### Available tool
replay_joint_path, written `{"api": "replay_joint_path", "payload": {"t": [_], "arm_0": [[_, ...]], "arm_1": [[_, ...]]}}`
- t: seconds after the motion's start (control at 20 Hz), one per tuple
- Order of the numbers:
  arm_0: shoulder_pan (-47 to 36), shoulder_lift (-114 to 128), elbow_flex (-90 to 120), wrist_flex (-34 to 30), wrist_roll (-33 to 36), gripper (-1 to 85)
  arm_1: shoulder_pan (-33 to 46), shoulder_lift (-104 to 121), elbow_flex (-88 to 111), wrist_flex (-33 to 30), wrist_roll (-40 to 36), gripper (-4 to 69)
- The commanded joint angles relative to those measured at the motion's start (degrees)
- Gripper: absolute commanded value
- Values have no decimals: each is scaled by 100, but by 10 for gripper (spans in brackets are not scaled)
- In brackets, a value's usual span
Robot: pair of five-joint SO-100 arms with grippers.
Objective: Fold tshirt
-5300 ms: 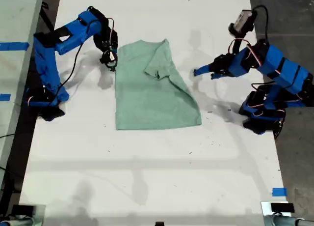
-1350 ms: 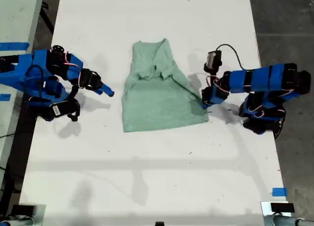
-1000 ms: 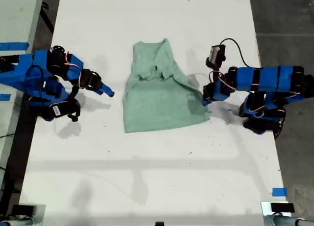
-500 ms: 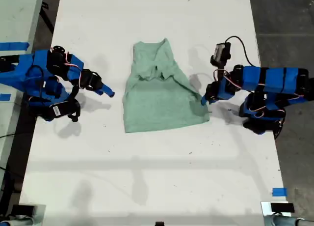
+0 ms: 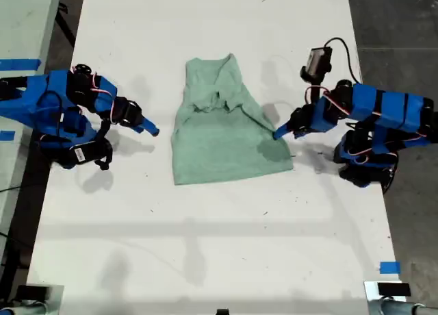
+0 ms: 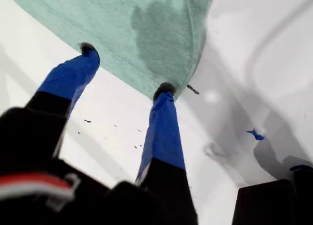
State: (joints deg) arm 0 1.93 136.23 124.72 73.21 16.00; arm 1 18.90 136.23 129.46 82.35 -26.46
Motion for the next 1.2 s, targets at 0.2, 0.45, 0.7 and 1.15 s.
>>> {"api": "replay_joint_path", "payload": {"t": [0.2,0.45,0.7,1.15], "arm_0": [[9,-9,-325,26,-35,150],[132,9,-264,79,-105,148],[88,18,-229,79,-97,150],[35,88,-123,35,-88,152]], "arm_1": [[185,-624,220,-932,-439,277],[527,-2408,1063,-2610,-659,276],[747,-2681,958,-2672,-826,82],[220,-2505,-220,-1547,-492,-17]]}}
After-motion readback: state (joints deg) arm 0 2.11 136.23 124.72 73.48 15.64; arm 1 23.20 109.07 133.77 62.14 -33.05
